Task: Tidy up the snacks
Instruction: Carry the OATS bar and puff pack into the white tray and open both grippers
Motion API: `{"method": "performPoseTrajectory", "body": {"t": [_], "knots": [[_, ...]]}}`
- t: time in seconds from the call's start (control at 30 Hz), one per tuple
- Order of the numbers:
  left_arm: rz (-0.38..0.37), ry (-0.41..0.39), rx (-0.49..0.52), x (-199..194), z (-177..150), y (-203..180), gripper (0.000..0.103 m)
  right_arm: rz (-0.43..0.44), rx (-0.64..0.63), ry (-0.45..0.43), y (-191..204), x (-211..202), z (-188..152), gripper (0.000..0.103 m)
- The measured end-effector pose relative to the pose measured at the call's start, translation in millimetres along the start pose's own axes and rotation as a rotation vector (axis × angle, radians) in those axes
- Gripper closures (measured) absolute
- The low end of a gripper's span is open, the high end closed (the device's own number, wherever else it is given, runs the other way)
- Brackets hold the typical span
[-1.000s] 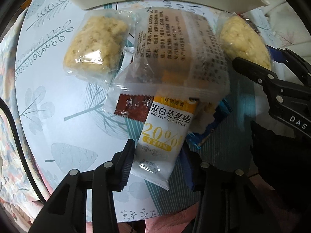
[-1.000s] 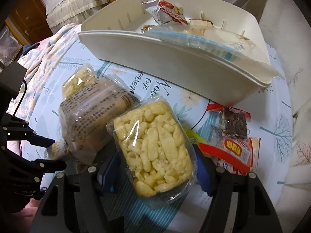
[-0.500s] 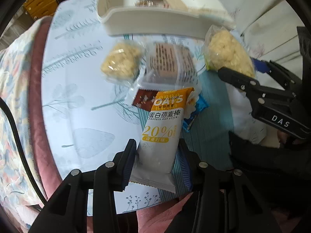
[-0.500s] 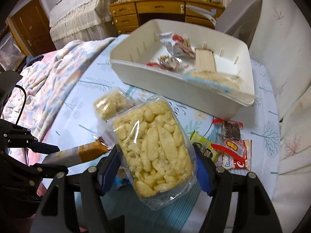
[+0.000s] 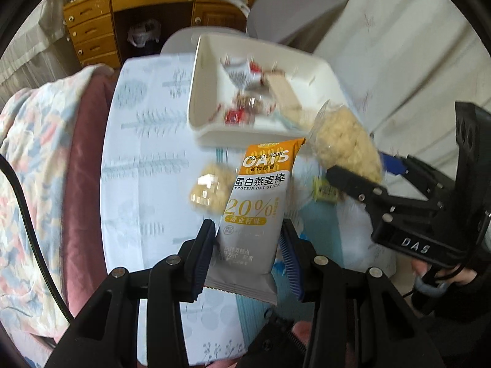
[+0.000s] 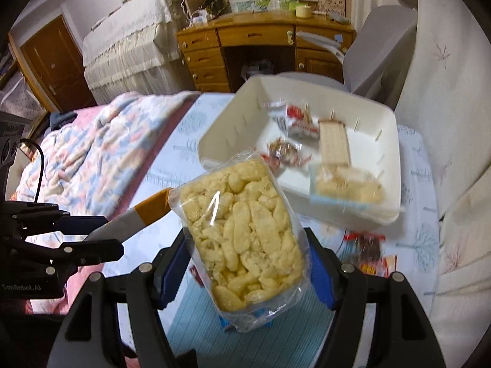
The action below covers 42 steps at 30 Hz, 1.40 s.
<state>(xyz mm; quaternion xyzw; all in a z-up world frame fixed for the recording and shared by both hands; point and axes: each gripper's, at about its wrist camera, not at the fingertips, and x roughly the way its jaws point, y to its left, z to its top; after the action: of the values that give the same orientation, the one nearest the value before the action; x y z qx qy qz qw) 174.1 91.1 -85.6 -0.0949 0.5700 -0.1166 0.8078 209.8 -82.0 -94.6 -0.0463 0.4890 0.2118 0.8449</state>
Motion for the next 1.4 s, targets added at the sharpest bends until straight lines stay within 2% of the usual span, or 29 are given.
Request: {"method": "performPoseTrajectory", "body": {"t": [0.23, 0.4, 0.53, 0.73, 0.93, 1.0, 1.07, 1.3, 1.4], "knots": [[-0.017, -0.066, -0.026, 4, 48, -7, 0.062, 0.018, 0.078, -0.082, -30, 0, 35, 0.033], [-0.057, -0.071, -0.064, 25, 72, -10, 0.062, 0.029, 0.143, -0.103, -62, 11, 51, 0.033], [-0.070, -0.101, -0.051, 39, 93, -19, 0.062, 0.033, 0.193, -0.095, -86, 25, 56, 0.033], [-0.142, -0.175, -0.072, 58, 123, -31, 0.061, 0.073, 0.317, -0.039, -127, 59, 53, 0.033], [-0.153, -0.142, -0.092, 90, 140, -41, 0.061, 0.069, 0.375, 0.015, -147, 80, 48, 0.031], [-0.141, -0.122, -0.110, 98, 141, -42, 0.052, 0.076, 0.375, 0.024, -150, 83, 47, 0.031], [-0.115, -0.095, -0.135, 104, 142, -42, 0.025, 0.068, 0.365, 0.036, -150, 84, 46, 0.029], [-0.126, -0.070, -0.170, 92, 132, -35, 0.021, 0.043, 0.380, 0.024, -153, 68, 43, 0.021], [-0.116, -0.087, -0.178, 76, 124, -29, 0.020, 0.025, 0.390, 0.006, -151, 54, 40, 0.018]]}}
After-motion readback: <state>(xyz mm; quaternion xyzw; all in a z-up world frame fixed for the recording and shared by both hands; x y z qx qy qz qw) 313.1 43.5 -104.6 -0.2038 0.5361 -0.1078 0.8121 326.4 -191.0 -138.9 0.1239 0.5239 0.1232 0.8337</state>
